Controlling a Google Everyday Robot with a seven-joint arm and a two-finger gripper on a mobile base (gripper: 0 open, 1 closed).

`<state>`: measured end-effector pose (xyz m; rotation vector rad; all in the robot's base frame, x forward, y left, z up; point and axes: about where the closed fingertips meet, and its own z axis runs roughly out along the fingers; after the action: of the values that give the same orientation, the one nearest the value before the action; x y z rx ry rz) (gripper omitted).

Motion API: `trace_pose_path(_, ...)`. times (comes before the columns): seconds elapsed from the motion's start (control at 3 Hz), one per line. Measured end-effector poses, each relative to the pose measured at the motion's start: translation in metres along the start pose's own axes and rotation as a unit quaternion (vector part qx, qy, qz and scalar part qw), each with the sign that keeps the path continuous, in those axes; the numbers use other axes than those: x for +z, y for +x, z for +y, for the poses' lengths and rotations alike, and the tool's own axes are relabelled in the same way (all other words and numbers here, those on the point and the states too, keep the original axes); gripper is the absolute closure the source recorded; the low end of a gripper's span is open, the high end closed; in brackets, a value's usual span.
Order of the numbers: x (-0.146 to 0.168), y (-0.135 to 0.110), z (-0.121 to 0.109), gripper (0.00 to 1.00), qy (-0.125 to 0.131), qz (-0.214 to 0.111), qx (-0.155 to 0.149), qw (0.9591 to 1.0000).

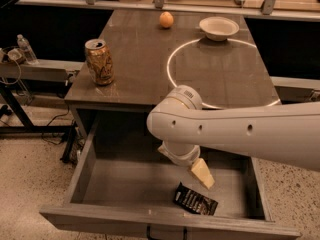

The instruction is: Pick rxbar chocolate from top drawer and place on counter

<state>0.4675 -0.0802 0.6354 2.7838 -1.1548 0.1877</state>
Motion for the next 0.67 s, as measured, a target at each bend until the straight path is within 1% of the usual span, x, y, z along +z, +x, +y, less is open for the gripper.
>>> trace_pose_path(0.33, 0.0012, 0.0053, 0.0123, 0.0, 0.008, -0.001, 0.034, 0.9994)
trace_pose_path(0.67, 0.0088, 0.0033, 0.0184, 0.0, 0.004, -0.002, 0.036, 0.9994)
